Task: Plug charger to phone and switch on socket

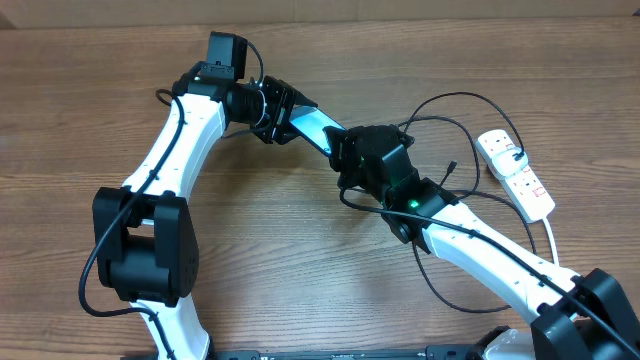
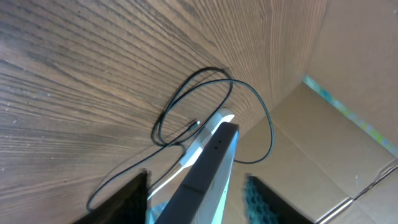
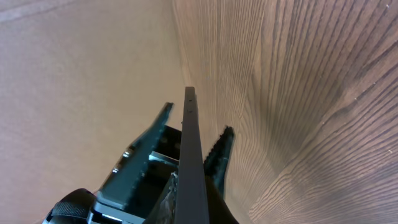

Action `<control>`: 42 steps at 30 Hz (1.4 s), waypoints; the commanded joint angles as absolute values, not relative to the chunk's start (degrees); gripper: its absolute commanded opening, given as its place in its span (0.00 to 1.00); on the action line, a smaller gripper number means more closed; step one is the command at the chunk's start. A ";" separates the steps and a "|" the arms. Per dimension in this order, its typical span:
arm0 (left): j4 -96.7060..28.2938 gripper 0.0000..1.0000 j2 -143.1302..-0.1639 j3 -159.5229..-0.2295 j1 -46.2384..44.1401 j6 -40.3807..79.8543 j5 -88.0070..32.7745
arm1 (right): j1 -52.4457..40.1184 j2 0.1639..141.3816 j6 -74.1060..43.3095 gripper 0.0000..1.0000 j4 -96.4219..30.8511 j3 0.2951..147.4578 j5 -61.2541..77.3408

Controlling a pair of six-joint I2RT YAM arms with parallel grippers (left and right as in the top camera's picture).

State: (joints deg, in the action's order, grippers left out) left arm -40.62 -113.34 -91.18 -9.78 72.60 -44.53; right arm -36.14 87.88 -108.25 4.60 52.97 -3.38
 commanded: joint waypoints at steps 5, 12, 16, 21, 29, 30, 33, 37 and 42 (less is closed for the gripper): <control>-40.29 0.34 -111.63 -91.61 -10.52 75.29 -50.11 | -36.47 86.98 -109.36 0.04 4.78 53.65 -3.33; -39.97 0.36 -111.61 -91.61 -10.59 76.86 -53.69 | -36.32 87.20 -109.54 0.04 4.64 53.65 -5.58; -39.90 0.40 -111.63 -91.61 -10.92 78.52 -53.69 | -36.32 88.95 -109.56 0.05 6.02 53.65 -6.37; -35.90 0.41 -111.63 -91.61 -12.03 78.94 -53.69 | -36.32 93.51 -109.54 0.04 12.80 53.65 -6.11; -35.31 0.18 -111.61 -91.61 -12.64 78.43 -51.92 | -36.32 94.37 -109.49 0.04 14.70 53.65 -5.69; -35.31 0.17 -111.61 -91.61 -12.64 78.43 -51.88 | -36.32 94.37 -109.49 0.04 14.68 53.65 -5.69; -35.31 0.12 -111.63 -91.61 -12.64 78.43 -51.88 | -36.32 94.37 -109.49 0.05 14.70 53.65 -5.69; -35.31 0.11 -111.63 -91.61 -12.69 78.43 -50.22 | -36.32 94.37 -109.49 0.08 14.70 53.65 -5.67; -35.29 0.04 -111.63 -91.61 -12.69 78.43 -49.89 | -36.32 94.37 -109.49 0.20 14.70 53.65 -5.67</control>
State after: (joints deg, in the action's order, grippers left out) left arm -35.55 -113.36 -91.00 -12.03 75.81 -49.87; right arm -35.03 93.73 -112.64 14.46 53.06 -6.96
